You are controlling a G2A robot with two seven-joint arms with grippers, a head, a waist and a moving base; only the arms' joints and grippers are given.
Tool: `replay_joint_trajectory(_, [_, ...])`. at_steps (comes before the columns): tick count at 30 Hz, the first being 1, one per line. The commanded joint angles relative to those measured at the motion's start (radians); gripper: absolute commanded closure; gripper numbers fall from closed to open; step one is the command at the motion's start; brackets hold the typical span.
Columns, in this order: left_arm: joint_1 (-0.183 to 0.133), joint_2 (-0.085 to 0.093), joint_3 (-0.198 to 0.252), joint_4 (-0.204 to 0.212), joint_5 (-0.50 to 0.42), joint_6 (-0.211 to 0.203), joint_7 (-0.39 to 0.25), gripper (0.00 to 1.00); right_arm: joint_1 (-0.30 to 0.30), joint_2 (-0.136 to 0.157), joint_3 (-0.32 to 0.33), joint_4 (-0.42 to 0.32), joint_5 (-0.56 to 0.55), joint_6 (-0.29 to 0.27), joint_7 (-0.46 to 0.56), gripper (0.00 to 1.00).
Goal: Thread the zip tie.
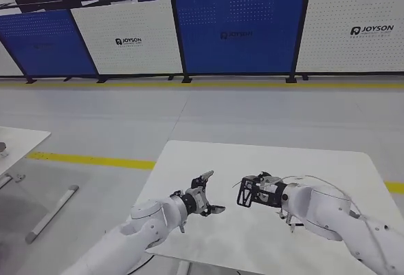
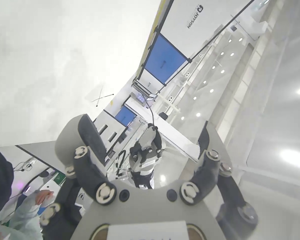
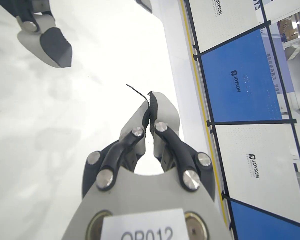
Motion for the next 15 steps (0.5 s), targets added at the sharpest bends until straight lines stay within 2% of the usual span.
replay_joint_trajectory(1, [0.005, -0.001, -0.002, 0.000, 0.002, 0.000, -0.001, 0.00, -0.001, 0.000, 0.001, 0.000, -0.001, 0.000, 0.000, 1.00])
replay_joint_trajectory(5, [0.005, -0.001, -0.002, 0.000, 0.002, 0.000, -0.001, 0.00, -0.001, 0.000, 0.001, 0.000, -0.001, 0.000, 0.000, 1.00])
replay_joint_trajectory(8, [-0.002, -0.009, 0.016, 0.000, -0.054, 0.000, -0.015, 0.00, -0.001, 0.000, 0.001, 0.000, -0.001, 0.000, 0.000, 1.00])
replay_joint_trajectory(11, [-0.052, -0.022, 0.052, 0.005, -0.137, 0.000, 0.009, 0.00, -0.001, 0.000, 0.001, 0.000, -0.001, 0.000, 0.000, 1.00])
replay_joint_trajectory(13, [-0.081, -0.035, 0.083, 0.020, -0.139, 0.000, 0.010, 0.00, -0.001, 0.000, 0.001, 0.000, -0.001, 0.000, 0.000, 1.00])
replay_joint_trajectory(15, [-0.121, -0.057, 0.112, 0.051, -0.139, 0.000, 0.015, 0.00, -0.001, 0.000, 0.001, 0.000, -0.001, 0.000, 0.000, 1.00])
